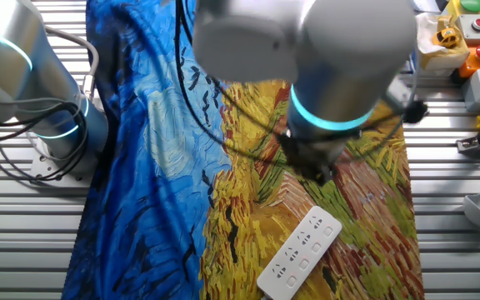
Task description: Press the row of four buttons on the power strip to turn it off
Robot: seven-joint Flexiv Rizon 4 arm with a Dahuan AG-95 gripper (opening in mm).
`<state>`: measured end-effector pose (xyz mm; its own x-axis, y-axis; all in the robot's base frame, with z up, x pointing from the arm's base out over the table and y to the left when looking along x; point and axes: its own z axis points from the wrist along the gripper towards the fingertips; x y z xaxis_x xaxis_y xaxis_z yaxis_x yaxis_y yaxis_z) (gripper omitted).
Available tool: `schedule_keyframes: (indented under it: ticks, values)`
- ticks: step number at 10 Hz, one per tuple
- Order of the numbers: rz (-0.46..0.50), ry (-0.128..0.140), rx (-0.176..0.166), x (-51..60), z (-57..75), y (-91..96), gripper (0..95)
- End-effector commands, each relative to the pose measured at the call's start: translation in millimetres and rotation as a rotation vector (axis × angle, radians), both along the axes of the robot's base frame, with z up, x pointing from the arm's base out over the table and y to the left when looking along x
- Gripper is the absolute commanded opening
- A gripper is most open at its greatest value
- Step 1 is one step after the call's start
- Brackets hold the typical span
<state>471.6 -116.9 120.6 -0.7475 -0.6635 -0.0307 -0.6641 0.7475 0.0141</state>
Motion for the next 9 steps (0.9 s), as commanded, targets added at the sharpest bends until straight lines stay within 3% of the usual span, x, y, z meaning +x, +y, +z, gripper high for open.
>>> schedule_keyframes:
  ticks: [1,2,4,5,9]
  values:
    - [0.062,-0.001,-0.013,-5.1,-1.8,-13.1,0.0]
    - [0.073,0.006,-0.014,-5.2,-1.7,-13.1,0.0]
    - [0.069,0.056,0.003,-5.2,-1.7,-13.1,0.0]
    - [0.052,0.068,-0.001,-5.2,-1.7,-13.1,0.0]
    - [-0.011,0.059,-0.006,-4.5,-3.7,-7.5,0.0]
